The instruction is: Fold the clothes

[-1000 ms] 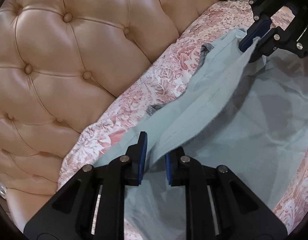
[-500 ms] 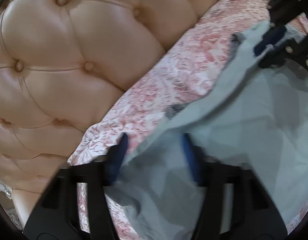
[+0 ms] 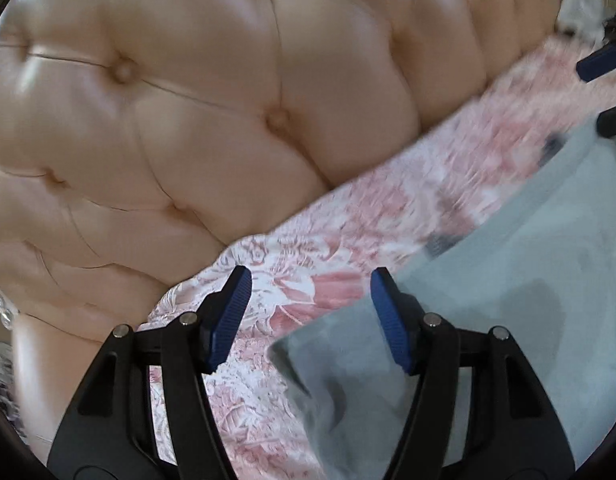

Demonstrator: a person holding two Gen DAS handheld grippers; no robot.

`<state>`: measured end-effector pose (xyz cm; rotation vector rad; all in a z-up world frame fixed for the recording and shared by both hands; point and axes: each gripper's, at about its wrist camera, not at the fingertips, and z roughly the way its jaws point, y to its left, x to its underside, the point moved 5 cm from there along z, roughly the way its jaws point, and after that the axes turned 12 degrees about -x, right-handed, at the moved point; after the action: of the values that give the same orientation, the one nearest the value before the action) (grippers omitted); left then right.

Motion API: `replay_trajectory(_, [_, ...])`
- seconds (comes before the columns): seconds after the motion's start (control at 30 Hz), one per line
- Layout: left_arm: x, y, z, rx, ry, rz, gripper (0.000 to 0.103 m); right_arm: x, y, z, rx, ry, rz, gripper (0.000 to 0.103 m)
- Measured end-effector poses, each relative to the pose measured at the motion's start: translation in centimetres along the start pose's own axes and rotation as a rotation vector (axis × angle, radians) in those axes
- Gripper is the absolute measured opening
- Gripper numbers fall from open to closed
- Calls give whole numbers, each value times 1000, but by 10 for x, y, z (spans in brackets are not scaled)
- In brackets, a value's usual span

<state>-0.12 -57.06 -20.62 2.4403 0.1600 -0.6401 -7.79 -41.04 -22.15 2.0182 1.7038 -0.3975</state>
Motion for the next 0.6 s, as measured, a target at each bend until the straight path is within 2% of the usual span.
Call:
replay_trajectory(0.03, [0, 3, -11, 17, -26, -13, 67, 0, 5, -12, 10, -24, -18, 56])
replay_trajectory(0.1, [3, -4, -26, 48, -49, 12, 76, 1, 9, -26, -101, -70, 12, 57])
replay_trajectory(0.13, [5, -10, -30, 55, -50, 36, 76, 2, 10, -32, -168, -93, 34, 64])
replay_trajectory(0.17, [10, -20, -28, 40, -37, 73, 76, 2, 10, -29, -179, -86, 50, 66])
replay_trajectory(0.27, [26, -38, -9, 12, 50, 143, 76, 2, 10, -5, -133, -8, 73, 66])
replay_trajectory(0.33, [39, -44, 5, -11, 114, 165, 79, 2, 8, 0, -51, 16, 52, 66])
replay_trajectory(0.37, [40, -37, 6, -5, 112, 127, 82, 3, 4, -3, -29, 8, 51, 66])
replay_trajectory(0.43, [41, -20, 8, -11, 113, 55, 83, 12, -6, -14, -19, -10, 69, 64])
replay_trajectory(0.5, [41, -5, 6, -22, 107, -8, 83, 27, -19, -25, 8, -4, 84, 52])
replay_trajectory(0.53, [41, 2, 4, -25, 100, -38, 83, 36, -23, -29, 18, -1, 85, 38])
replay_trajectory(0.57, [41, 8, 0, -24, 92, -66, 83, 45, -27, -32, 30, 1, 84, 33])
replay_trajectory(0.6, [42, 14, -7, -8, 77, -91, 83, 52, -31, -35, 36, 0, 84, 33])
